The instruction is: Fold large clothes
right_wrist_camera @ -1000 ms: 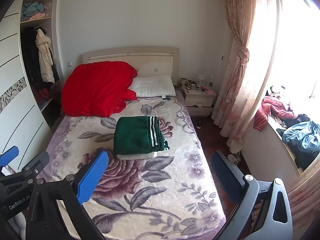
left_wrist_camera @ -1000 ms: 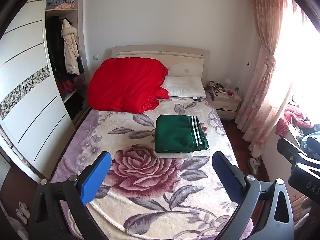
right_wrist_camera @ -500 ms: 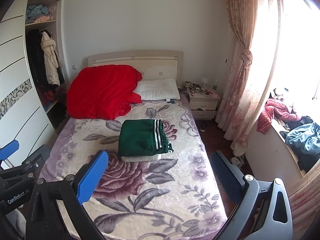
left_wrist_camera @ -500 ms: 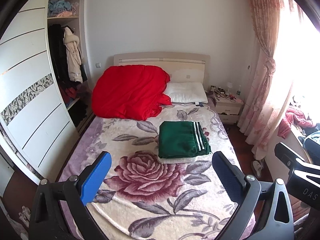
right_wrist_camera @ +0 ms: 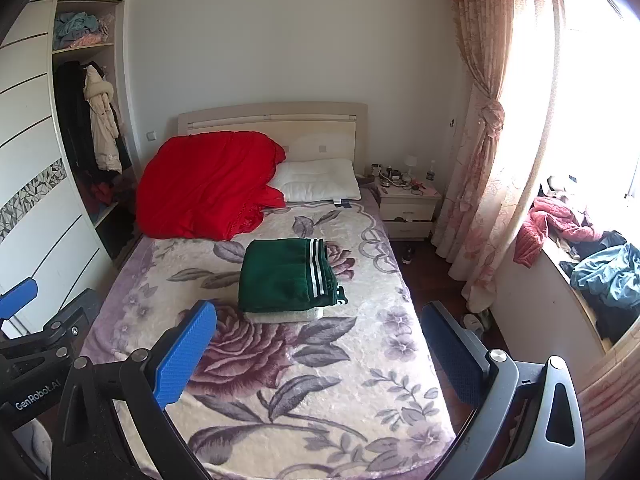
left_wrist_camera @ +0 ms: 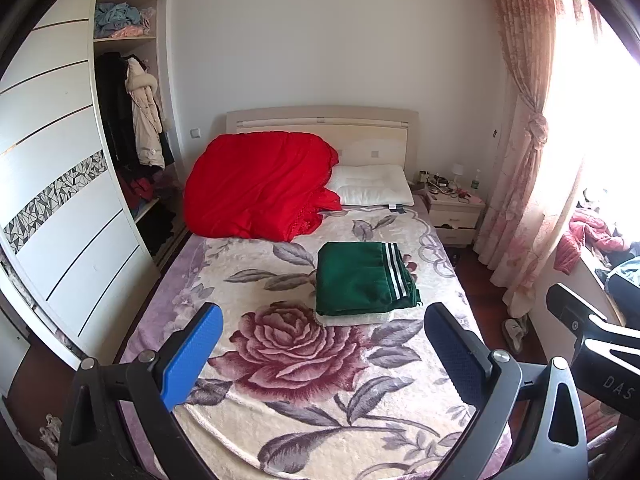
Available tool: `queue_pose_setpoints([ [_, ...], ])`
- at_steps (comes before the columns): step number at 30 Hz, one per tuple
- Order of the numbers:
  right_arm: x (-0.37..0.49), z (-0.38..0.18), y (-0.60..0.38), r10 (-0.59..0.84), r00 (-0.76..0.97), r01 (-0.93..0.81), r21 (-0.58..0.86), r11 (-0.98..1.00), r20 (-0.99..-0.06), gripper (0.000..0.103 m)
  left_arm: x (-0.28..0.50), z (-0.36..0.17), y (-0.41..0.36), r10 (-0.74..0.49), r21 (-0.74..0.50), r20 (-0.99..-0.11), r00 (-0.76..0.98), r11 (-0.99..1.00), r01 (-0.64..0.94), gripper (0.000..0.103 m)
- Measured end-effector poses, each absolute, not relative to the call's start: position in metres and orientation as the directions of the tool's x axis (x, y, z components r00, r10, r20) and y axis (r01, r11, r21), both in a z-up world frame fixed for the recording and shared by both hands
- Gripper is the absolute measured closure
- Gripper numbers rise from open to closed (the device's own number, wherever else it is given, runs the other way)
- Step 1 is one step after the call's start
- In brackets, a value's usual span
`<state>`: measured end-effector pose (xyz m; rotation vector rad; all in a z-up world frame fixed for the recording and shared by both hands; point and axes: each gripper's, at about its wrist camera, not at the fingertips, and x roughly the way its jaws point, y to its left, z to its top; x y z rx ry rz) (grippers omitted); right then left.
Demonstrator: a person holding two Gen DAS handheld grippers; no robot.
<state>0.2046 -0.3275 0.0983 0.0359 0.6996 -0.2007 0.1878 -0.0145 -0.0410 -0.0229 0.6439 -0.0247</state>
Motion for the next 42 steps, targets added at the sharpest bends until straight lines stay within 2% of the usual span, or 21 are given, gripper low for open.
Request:
queue_pose_setpoints([
  [42, 0.184, 0.094, -0.325, -0.189, 0.748, 0.213, -0.04, 0.976, -0.636, 0.0, 0.181, -0.034, -0.016, -0.025, -0.027, -0.594, 0.804, 1.0, 0.01, 0.0],
])
